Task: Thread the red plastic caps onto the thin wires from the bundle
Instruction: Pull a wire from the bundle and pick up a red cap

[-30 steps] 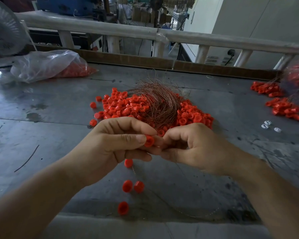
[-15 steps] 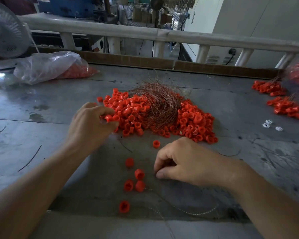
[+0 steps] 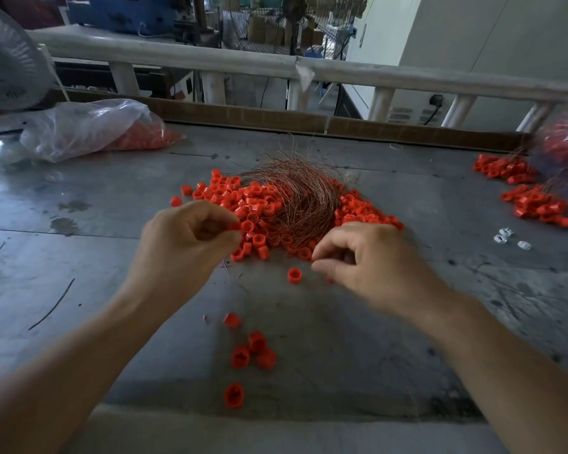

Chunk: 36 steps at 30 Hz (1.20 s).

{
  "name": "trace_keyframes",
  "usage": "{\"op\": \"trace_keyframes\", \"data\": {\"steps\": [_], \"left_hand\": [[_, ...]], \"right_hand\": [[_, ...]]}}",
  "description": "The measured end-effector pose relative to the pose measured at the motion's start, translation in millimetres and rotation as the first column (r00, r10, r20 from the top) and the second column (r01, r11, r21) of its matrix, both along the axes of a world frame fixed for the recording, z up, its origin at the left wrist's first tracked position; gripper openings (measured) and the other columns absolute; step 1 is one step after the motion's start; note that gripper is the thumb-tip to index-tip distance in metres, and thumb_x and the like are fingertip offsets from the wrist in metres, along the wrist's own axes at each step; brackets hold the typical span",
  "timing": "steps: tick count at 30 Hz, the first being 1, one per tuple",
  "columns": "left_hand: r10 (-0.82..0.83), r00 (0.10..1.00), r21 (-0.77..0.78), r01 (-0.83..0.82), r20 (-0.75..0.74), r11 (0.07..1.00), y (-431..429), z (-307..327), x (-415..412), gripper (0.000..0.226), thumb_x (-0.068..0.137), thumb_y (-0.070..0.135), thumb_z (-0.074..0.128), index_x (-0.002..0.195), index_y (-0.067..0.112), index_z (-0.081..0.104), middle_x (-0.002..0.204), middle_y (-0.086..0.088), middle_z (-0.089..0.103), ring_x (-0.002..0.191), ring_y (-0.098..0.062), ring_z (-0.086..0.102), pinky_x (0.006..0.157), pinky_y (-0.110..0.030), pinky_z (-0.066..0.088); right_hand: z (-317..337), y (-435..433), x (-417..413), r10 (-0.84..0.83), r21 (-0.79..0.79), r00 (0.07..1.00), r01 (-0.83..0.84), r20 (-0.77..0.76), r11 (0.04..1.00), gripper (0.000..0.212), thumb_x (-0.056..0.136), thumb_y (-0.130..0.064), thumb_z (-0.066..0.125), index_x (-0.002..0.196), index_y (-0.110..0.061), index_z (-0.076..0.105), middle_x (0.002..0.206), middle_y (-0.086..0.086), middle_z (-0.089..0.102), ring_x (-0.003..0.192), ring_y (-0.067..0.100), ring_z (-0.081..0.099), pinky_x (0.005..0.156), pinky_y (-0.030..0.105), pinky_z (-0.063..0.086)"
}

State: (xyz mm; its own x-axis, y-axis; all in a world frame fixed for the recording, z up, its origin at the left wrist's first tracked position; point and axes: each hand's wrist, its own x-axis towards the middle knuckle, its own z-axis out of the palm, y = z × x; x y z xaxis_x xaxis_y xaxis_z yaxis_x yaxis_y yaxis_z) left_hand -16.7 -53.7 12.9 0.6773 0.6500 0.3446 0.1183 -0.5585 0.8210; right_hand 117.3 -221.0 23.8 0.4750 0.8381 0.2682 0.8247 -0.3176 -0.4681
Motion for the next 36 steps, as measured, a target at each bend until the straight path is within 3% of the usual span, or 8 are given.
{"op": "trace_keyframes", "data": {"steps": [3, 6, 10, 16, 23, 28, 31, 36], "left_hand": [[-0.140, 0.990, -0.016, 0.140, -0.013, 0.990, -16.0, -2.4, 0.1, 0.028, 0.070, 0.007, 0.069, 0.070, 0.034, 0.065, 0.071, 0.013, 0.068, 0.060, -0.001, 0.061, 0.060, -0.012, 0.049], [-0.200, 0.979, 0.000, 0.200, -0.044, 0.980, -20.3, -5.7, 1.6, 0.028, 0.069, 0.009, 0.068, 0.070, 0.036, 0.065, 0.074, 0.016, 0.068, 0.062, -0.004, 0.062, 0.063, -0.019, 0.053], [-0.215, 0.976, 0.006, 0.216, -0.040, 0.976, -19.4, -8.3, 1.7, 0.026, 0.069, 0.011, 0.069, 0.069, 0.037, 0.065, 0.075, 0.017, 0.068, 0.064, -0.002, 0.063, 0.065, -0.022, 0.055], [-0.252, 0.967, 0.040, 0.253, -0.028, 0.967, -21.8, -8.9, 1.8, 0.030, 0.070, 0.008, 0.071, 0.069, 0.037, 0.064, 0.076, 0.021, 0.067, 0.066, 0.001, 0.062, 0.063, -0.011, 0.050], [-0.247, 0.969, 0.026, 0.248, -0.007, 0.969, -18.2, -6.9, -0.4, 0.030, 0.069, 0.006, 0.073, 0.073, 0.034, 0.065, 0.080, 0.016, 0.068, 0.067, -0.002, 0.063, 0.067, -0.019, 0.053], [-0.312, 0.948, -0.200, 0.317, 0.060, 0.927, -20.7, -3.0, 0.5, 0.031, 0.065, 0.001, 0.075, 0.074, 0.029, 0.069, 0.077, 0.003, 0.072, 0.066, -0.010, 0.067, 0.063, -0.018, 0.055], [-0.364, 0.913, -0.381, 0.407, 0.182, 0.830, -23.8, 1.5, -0.6, 0.033, 0.053, 0.016, 0.072, 0.083, 0.028, 0.069, 0.073, -0.005, 0.071, 0.064, -0.017, 0.067, 0.059, -0.019, 0.054], [-0.417, 0.861, -0.371, 0.504, 0.291, 0.780, -28.9, 8.0, -2.2, 0.045, 0.052, 0.027, 0.070, 0.097, 0.029, 0.071, 0.068, -0.003, 0.070, 0.063, -0.016, 0.067, 0.059, -0.022, 0.055]], "right_hand": [[-12.1, 4.3, 10.9, -0.145, 0.078, 0.976, 0.134, 0.160, 0.988, 0.013, 0.074, -0.009, 0.072, 0.085, -0.016, 0.072, 0.078, -0.004, 0.056, 0.066, 0.002, 0.043, 0.063, 0.012, 0.031], [-19.7, 10.8, 15.5, -0.136, 0.106, 0.959, 0.112, 0.250, 0.988, 0.022, 0.069, -0.001, 0.074, 0.087, -0.012, 0.073, 0.079, 0.002, 0.056, 0.077, 0.012, 0.048, 0.068, 0.010, 0.031], [-27.8, 18.6, 14.7, -0.111, 0.125, 0.931, 0.071, 0.348, 0.990, 0.021, 0.062, 0.002, 0.077, 0.080, -0.006, 0.072, 0.071, 0.007, 0.056, 0.071, 0.027, 0.057, 0.058, 0.031, 0.045], [-27.7, 19.8, 18.6, -0.101, 0.202, 0.940, 0.035, 0.326, 0.979, 0.006, 0.066, -0.004, 0.075, 0.071, -0.006, 0.072, 0.073, 0.005, 0.065, 0.071, 0.024, 0.059, 0.064, 0.027, 0.044], [-11.5, 9.4, 9.6, -0.044, 0.370, 0.978, -0.035, 0.202, 0.929, 0.009, 0.072, -0.010, 0.067, 0.077, -0.007, 0.073, 0.077, -0.002, 0.070, 0.083, 0.009, 0.058, 0.079, 0.019, 0.040], [9.9, -0.4, -3.1, 0.025, 0.493, 0.979, -0.123, 0.200, 0.861, 0.009, 0.078, -0.007, 0.065, 0.084, -0.006, 0.071, 0.080, -0.005, 0.060, 0.077, 0.005, 0.056, 0.071, 0.008, 0.042], [14.8, -2.0, -9.9, 0.048, 0.467, 0.977, -0.143, 0.209, 0.873, 0.008, 0.078, -0.007, 0.065, 0.083, -0.006, 0.071, 0.080, -0.004, 0.057, 0.076, 0.003, 0.053, 0.069, 0.004, 0.038], [13.7, -1.5, -12.9, 0.053, 0.390, 0.980, -0.125, 0.190, 0.912, 0.007, 0.077, -0.009, 0.065, 0.081, -0.007, 0.071, 0.079, -0.005, 0.058, 0.066, -0.001, 0.050, 0.065, 0.001, 0.035]]}}
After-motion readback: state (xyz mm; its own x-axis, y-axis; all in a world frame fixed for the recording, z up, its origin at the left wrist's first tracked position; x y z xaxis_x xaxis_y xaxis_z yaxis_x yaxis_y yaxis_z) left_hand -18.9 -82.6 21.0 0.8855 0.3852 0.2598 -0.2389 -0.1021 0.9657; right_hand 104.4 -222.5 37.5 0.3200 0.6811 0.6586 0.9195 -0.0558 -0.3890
